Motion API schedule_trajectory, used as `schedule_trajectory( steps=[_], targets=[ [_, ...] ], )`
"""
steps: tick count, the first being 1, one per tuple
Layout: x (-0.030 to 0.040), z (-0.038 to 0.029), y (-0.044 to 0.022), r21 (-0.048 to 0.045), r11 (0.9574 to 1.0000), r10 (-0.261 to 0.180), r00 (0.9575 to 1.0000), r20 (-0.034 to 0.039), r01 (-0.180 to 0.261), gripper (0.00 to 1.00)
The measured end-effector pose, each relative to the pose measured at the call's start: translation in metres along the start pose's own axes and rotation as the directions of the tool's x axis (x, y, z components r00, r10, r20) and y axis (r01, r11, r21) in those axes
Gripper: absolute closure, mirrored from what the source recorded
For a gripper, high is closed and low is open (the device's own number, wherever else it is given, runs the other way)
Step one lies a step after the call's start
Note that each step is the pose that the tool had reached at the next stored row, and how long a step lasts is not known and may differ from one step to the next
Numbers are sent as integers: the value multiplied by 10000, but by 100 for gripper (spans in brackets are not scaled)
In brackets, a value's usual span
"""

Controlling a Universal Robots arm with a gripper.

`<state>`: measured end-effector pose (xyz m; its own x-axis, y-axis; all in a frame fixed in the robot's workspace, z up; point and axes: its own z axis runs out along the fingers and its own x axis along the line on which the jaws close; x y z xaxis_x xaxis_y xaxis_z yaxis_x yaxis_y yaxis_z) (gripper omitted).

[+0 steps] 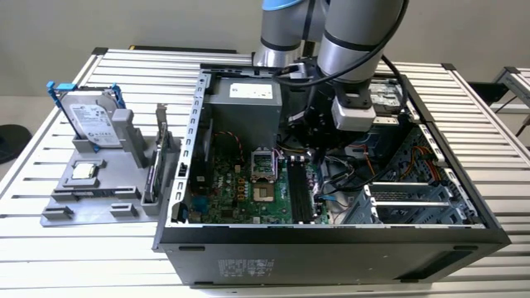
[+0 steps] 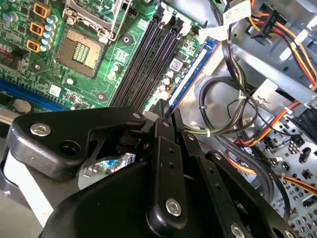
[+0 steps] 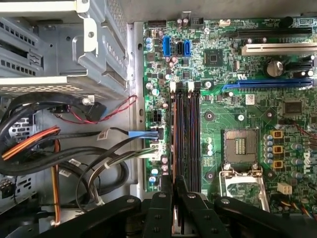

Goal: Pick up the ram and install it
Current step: 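Insert the ram into the slot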

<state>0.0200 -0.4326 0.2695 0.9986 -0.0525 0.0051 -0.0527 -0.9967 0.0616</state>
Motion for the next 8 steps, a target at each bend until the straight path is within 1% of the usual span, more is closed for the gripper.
schedule_trajectory(
  steps=[8],
  targets=[
    [0, 121, 6, -23, 10000, 0, 10000, 7, 0, 100]
  ],
)
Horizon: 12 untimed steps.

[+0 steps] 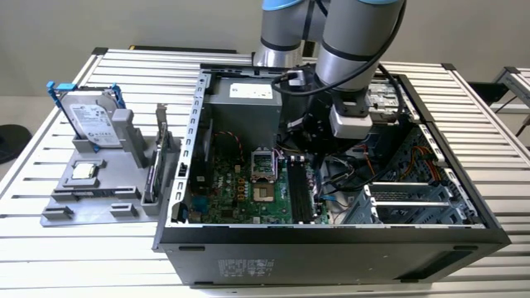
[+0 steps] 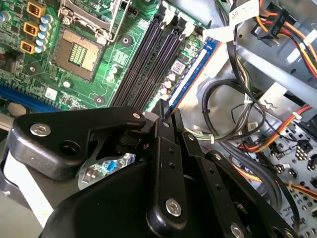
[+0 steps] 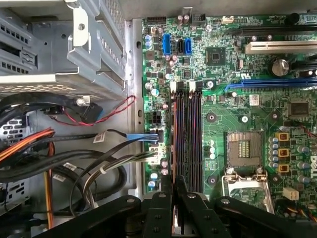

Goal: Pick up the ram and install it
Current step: 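Insert the ram into the slot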

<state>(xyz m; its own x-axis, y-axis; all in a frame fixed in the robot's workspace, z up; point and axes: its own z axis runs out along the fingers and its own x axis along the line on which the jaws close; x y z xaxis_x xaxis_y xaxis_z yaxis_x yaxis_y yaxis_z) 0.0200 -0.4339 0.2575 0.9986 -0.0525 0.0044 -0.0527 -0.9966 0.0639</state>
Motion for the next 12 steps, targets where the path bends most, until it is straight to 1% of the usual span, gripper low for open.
schedule_trajectory(
  steps=[7, 12],
  targets=[
    [0, 124, 13, -12, 10000, 0, 10000, -1, 0, 100],
    [2, 204, 37, -14, 10000, 0, 10000, -1, 0, 100]
  ],
)
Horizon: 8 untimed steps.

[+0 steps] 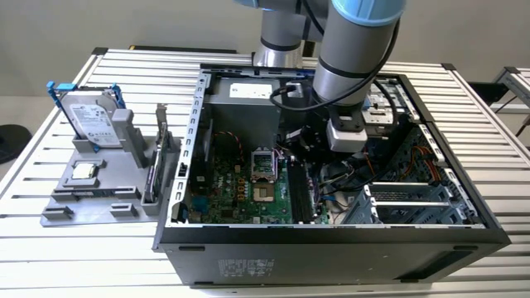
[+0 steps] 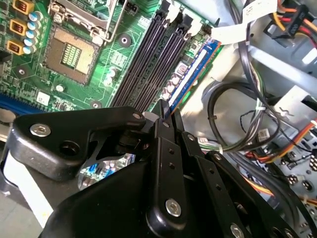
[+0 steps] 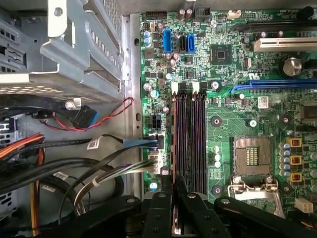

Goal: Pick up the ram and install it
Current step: 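Insert the ram into the slot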

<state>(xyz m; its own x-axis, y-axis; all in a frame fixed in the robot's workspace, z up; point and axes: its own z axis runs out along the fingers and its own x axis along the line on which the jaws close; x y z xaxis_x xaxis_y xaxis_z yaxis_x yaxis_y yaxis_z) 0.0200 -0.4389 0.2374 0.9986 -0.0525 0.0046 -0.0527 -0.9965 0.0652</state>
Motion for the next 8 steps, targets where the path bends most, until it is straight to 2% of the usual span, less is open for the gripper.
schedule_trajectory(
  steps=[8],
  targets=[
    [-3, 81, 22, 1, 10000, -1, 10000, 0, 1, 100]
  ],
)
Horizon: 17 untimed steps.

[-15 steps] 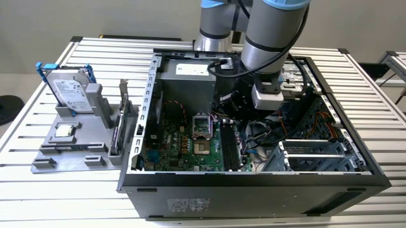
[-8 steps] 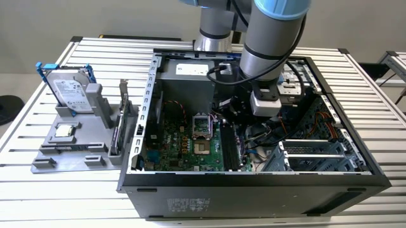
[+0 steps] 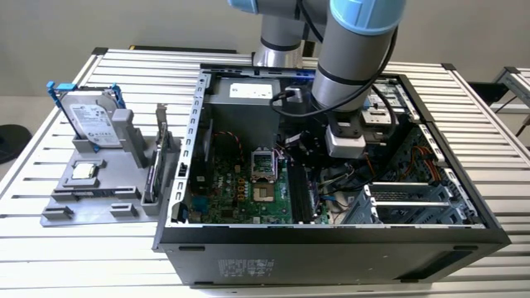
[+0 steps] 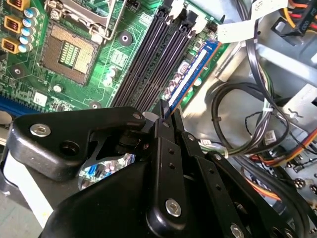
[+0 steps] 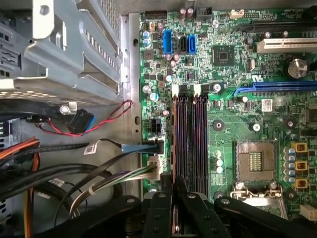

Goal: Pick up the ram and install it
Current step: 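Insert the ram into the slot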

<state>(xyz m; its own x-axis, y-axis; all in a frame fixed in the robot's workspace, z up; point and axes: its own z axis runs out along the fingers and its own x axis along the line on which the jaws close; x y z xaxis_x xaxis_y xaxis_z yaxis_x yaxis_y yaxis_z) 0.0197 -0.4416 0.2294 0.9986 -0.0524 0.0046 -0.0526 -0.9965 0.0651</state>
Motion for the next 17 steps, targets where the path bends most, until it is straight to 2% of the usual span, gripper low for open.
schedule_trajectory(
  steps=[3, 8, 12, 17],
  targets=[
    [-6, 26, 2, -1, 10000, 2, 10000, 1, -2, 100],
    [-9, 27, 7, 9, 10000, 0, 10000, -1, 0, 100],
    [-7, 30, 50, 145, 9999, -7, 10000, 6, 7, 100],
    [-16, 31, 62, 165, 9999, -23, 10000, 8, 23, 100]
  ],
)
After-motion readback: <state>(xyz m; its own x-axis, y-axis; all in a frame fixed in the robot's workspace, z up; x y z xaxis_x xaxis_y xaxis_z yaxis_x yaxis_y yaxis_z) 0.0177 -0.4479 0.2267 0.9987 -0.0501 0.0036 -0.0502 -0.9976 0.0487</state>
